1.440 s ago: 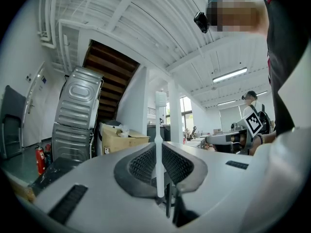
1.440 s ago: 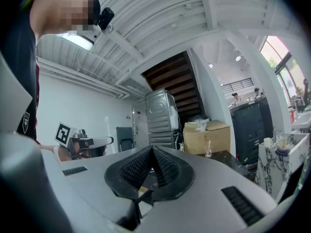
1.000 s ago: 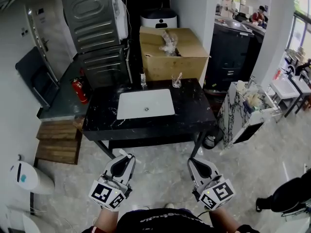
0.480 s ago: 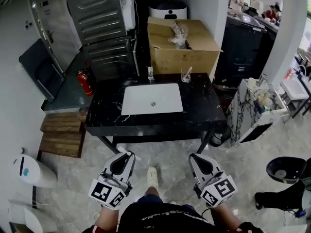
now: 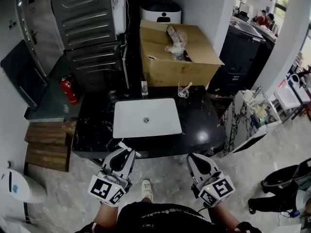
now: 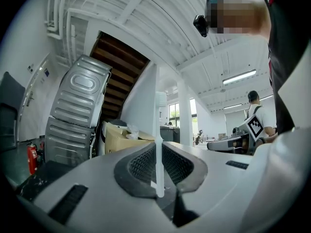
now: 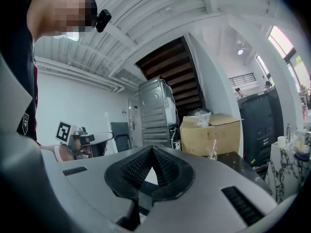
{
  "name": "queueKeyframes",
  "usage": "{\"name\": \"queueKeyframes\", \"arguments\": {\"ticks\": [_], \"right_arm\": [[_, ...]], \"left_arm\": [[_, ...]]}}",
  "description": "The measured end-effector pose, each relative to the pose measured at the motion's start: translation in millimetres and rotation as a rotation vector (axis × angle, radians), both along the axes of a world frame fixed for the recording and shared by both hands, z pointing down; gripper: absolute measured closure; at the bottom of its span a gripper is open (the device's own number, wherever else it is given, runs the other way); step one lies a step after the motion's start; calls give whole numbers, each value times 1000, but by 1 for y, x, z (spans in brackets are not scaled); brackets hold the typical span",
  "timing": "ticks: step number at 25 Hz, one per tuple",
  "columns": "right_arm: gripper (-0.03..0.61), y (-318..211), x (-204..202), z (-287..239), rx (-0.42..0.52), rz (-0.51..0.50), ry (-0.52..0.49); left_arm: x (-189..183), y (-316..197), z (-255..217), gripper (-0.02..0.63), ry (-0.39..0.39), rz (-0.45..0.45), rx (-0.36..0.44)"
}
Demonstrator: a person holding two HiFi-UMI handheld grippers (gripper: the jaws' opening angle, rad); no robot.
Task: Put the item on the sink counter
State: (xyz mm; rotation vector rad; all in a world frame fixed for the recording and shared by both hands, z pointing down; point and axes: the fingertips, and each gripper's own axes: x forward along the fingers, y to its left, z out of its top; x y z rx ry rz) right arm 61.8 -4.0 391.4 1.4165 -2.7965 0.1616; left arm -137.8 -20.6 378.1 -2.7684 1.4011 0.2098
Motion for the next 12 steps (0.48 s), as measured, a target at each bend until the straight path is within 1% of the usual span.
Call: {"name": "queueKeyframes", "arguments": {"ticks": [4, 7, 9, 12], "right_arm": [[541, -66, -33, -19, 16, 14, 1], [541, -109, -55, -25, 7, 20, -16], [541, -131, -70, -29, 12, 25, -34], [541, -152, -84, -37, 44, 34, -25]], "left_arm": [[-34, -64, -15, 568, 2, 9, 9], [-58, -102, -22, 568, 13, 6, 19], [-72, -123, -25, 569, 5, 13, 24], [-81, -150, -25, 568, -6, 38, 24]]}}
